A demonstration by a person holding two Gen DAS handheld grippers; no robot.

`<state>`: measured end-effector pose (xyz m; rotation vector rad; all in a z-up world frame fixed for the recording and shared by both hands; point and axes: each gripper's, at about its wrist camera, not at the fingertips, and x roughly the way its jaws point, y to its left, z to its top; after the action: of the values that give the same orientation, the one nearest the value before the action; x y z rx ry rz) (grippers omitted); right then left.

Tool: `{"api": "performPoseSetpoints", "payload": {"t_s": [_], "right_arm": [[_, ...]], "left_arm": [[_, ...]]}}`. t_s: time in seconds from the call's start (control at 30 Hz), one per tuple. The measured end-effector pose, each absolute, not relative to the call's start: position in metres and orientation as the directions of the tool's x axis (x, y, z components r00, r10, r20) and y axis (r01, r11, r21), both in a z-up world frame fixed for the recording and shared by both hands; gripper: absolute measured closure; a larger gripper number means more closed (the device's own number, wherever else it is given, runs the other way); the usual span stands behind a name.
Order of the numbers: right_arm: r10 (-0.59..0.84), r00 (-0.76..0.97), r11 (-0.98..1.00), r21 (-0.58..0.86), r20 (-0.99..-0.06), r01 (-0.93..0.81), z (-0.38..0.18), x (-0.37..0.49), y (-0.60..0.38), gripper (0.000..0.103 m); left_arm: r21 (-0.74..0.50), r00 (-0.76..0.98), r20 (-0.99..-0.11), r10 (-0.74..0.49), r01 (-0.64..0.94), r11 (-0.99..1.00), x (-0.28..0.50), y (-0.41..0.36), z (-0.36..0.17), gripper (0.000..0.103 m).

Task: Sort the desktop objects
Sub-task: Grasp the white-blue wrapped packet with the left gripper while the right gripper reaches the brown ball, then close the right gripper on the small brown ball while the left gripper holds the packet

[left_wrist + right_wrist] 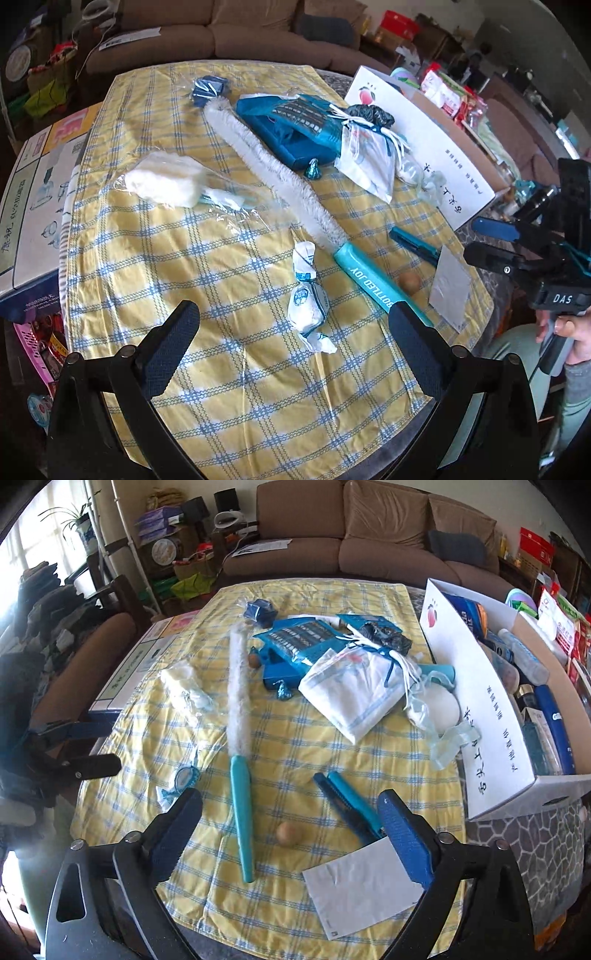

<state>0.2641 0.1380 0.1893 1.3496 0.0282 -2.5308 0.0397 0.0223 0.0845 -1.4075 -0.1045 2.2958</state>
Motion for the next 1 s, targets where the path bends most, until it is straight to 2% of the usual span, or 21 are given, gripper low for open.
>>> {"api": "performPoseSetpoints", "payload": {"t_s": [0.03,0.13,0.2,0.27,0.33,0.4,0.47,0.53,0.57,0.6,0.87,1.0], "right_arm": [[-0.233,-0.521,-0.963,0.120,-0.821,0.240,0.185,0.263,0.140,0.025],[-0.235,-0.507,-0.967,0.147,-0.829,0.209,0.176,0.261,0.152,0.032],[-0.236,-0.498,-0.968,0.156,-0.835,0.197,0.171,0.261,0.159,0.035],[-0.234,-0.487,-0.968,0.157,-0.841,0.195,0.164,0.261,0.163,0.035],[-0.233,-0.478,-0.969,0.158,-0.847,0.191,0.159,0.261,0.166,0.035],[-0.244,-0.473,-0.967,0.176,-0.847,0.184,0.155,0.259,0.169,0.035],[-0.253,-0.477,-0.965,0.186,-0.842,0.182,0.154,0.255,0.170,0.035],[-0.256,-0.482,-0.965,0.192,-0.838,0.179,0.155,0.250,0.170,0.035],[-0.258,-0.483,-0.965,0.196,-0.837,0.177,0.155,0.248,0.170,0.035],[-0.260,-0.482,-0.964,0.199,-0.836,0.176,0.155,0.245,0.169,0.035],[-0.263,-0.472,-0.958,0.170,-0.841,0.230,0.144,0.253,0.162,0.037],[-0.253,-0.427,-0.954,0.150,-0.868,0.260,0.123,0.258,0.155,0.052]], "left_arm": [[-0.286,-0.379,-0.831,0.407,-0.335,-0.898,0.040,0.027,0.078,0.009],[-0.280,-0.368,-0.836,0.408,-0.354,-0.892,0.037,0.039,0.062,0.020],[-0.264,-0.357,-0.847,0.394,-0.360,-0.895,0.034,0.046,0.050,0.022],[-0.271,-0.345,-0.850,0.398,-0.360,-0.893,0.029,0.049,0.041,0.024],[-0.287,-0.331,-0.851,0.409,-0.360,-0.888,0.026,0.051,0.034,0.031],[-0.254,-0.348,-0.851,0.393,-0.382,-0.888,0.026,0.055,0.032,0.032],[-0.203,-0.367,-0.858,0.360,-0.401,-0.893,0.025,0.060,0.033,0.045],[-0.189,-0.379,-0.854,0.355,-0.410,-0.892,0.022,0.059,0.034,0.067],[-0.198,-0.378,-0.850,0.366,-0.416,-0.888,0.021,0.058,0.034,0.075],[-0.202,-0.379,-0.848,0.371,-0.416,-0.887,0.021,0.057,0.034,0.078],[-0.306,-0.383,-0.795,0.470,-0.414,-0.857,0.024,0.032,0.050,0.078],[-0.363,-0.386,-0.770,0.507,-0.388,-0.847,0.022,0.018,0.051,0.078]]}}
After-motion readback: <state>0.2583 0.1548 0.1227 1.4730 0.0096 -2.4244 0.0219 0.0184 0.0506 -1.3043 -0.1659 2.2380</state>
